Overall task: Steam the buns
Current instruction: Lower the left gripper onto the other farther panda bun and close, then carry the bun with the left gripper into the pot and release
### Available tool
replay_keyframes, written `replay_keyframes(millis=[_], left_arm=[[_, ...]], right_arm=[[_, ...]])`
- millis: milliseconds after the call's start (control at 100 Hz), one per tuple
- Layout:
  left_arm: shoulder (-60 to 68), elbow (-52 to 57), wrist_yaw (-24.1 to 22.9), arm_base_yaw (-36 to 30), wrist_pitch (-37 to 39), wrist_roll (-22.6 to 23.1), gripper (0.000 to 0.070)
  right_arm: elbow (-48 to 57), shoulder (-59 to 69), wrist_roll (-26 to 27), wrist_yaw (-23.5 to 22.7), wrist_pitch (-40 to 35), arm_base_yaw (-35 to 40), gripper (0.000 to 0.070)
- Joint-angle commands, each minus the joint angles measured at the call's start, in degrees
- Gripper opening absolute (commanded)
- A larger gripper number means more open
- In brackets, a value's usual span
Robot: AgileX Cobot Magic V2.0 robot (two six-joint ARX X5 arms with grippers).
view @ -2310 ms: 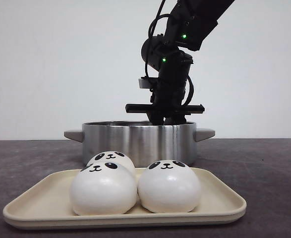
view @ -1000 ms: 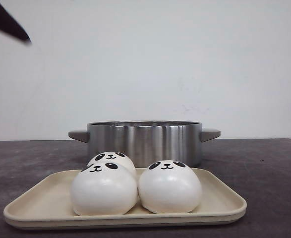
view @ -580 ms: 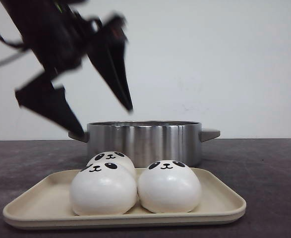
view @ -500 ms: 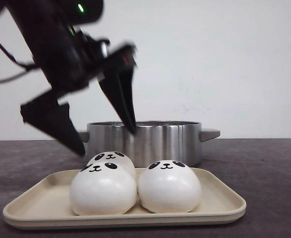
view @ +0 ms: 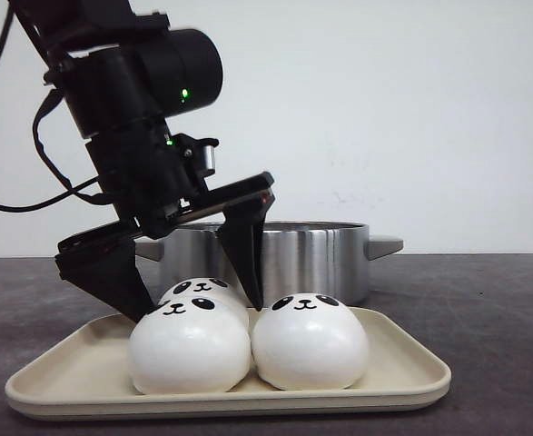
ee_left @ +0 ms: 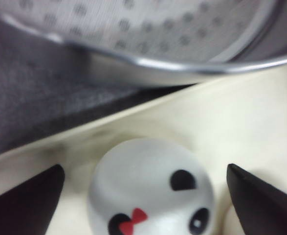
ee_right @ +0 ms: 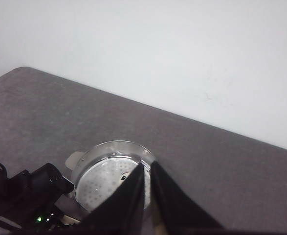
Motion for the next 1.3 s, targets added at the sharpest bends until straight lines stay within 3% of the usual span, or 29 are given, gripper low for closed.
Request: replay_keyframes(millis=[0,60,150,240,300,640,860,1120,1290], left_arm=[[1.6,0.8,0.0,-0.6,-0.4,-0.7,0.0633],[1.7,0.8,-0.2,-0.6,-0.6,-0.7,0.0524],[1.7,0.8,-0.2,-0.6,-0.9,-0.7,0.0289],[1.7,0.8,0.0,-0.6,-1.8,-0.7,0.0142],[1.7,0.9,0.0,-0.6,-2.2,-0.7,0.0],[-12.7,3.6,1.5,-2.4,-1.9,0.4,0.0],[-22.5,4.7,-3.1,-2.0,8.9,3.3,0.0],[-16.1,7.9,-3.5,3.8,12.0,7.2,0.0],[-7.1,12.6,-3.3,6.1,13.2,7.3,0.0]], right_arm=[[1.3,0.5,1.0,0.1,-2.4,0.7,0.0013],[1.3,0.5,1.1,0.1,-2.7,0.7,0.0013],[1.3,0.5,1.3,0.1,-3.1,0.7,0.0013],[1.3,0.5,1.8,0.1,-3.1,0.7,0.0013],[1.3,0.5,2.0,0.1,-3.2,0.7,0.0013],[1.3,0.6,2.2,0.2,-2.9,0.7,0.0013],[1.3,0.6,2.2,0.2,-1.8,0.7,0.0013],[1.2,1.0,2.2,0.1,-1.3,0.7,0.0013],[1.2,1.4,2.2,0.1,-1.4,0.7,0.0013]])
